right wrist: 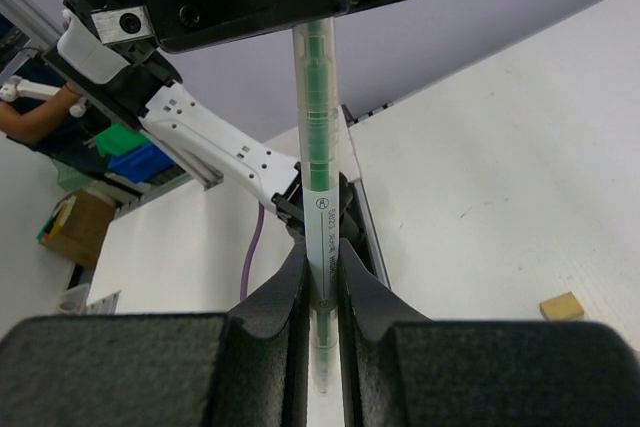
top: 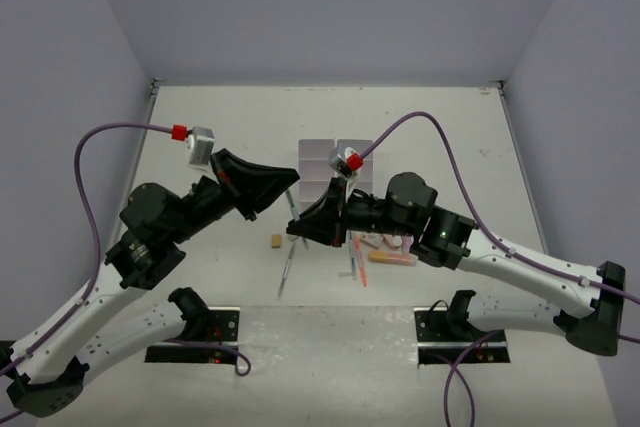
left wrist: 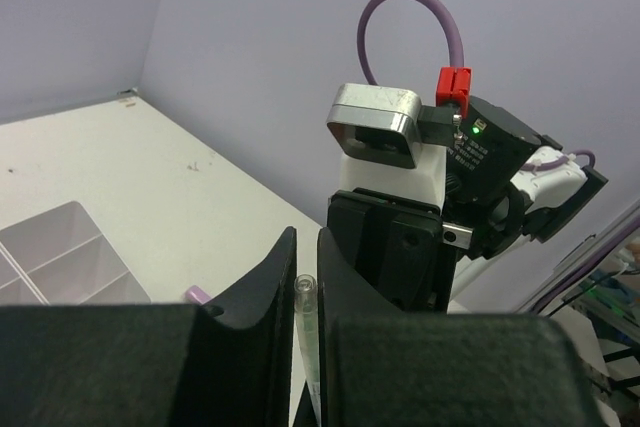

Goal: Sort the stationery into containers
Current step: Close the pen cap on the pen.

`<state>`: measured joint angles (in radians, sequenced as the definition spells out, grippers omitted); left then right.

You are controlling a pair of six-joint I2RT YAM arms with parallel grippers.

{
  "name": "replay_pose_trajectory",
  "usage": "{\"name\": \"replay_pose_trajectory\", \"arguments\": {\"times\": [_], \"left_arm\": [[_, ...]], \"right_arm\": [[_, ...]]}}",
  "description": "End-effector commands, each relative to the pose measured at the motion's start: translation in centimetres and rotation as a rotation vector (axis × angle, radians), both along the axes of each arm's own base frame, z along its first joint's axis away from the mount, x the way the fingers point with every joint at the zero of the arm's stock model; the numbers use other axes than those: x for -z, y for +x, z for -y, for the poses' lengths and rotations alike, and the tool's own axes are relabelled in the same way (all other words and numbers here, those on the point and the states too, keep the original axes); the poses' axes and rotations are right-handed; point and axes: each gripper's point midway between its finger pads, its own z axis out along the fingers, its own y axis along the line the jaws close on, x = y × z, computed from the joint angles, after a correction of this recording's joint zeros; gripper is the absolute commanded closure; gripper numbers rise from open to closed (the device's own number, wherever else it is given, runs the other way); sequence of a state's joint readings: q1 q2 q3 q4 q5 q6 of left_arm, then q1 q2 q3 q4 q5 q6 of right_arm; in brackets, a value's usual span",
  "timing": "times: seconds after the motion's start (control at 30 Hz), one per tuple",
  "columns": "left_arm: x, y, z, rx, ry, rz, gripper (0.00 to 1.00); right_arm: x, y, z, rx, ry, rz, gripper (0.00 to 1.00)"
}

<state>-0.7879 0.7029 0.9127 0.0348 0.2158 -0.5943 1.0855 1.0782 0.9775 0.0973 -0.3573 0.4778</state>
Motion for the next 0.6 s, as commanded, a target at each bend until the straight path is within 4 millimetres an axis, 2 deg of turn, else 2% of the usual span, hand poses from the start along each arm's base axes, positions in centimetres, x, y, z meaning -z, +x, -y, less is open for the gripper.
{"name": "replay_pose_trajectory", "arguments": {"times": [0.0,0.57], "left_arm": [[-1.1,-0.3,-0.2,0.007,-0.015,0.021,1.00],[1.8,-0.6,0.8,0.062,0.005,-0.036,1.00]], "right_arm": [[-2.7,-0.4,0.3,-0.014,0.056,0.046,1.00],[-6.8,1.1,1.0,0.089,0.125,0.103,1.00]]}}
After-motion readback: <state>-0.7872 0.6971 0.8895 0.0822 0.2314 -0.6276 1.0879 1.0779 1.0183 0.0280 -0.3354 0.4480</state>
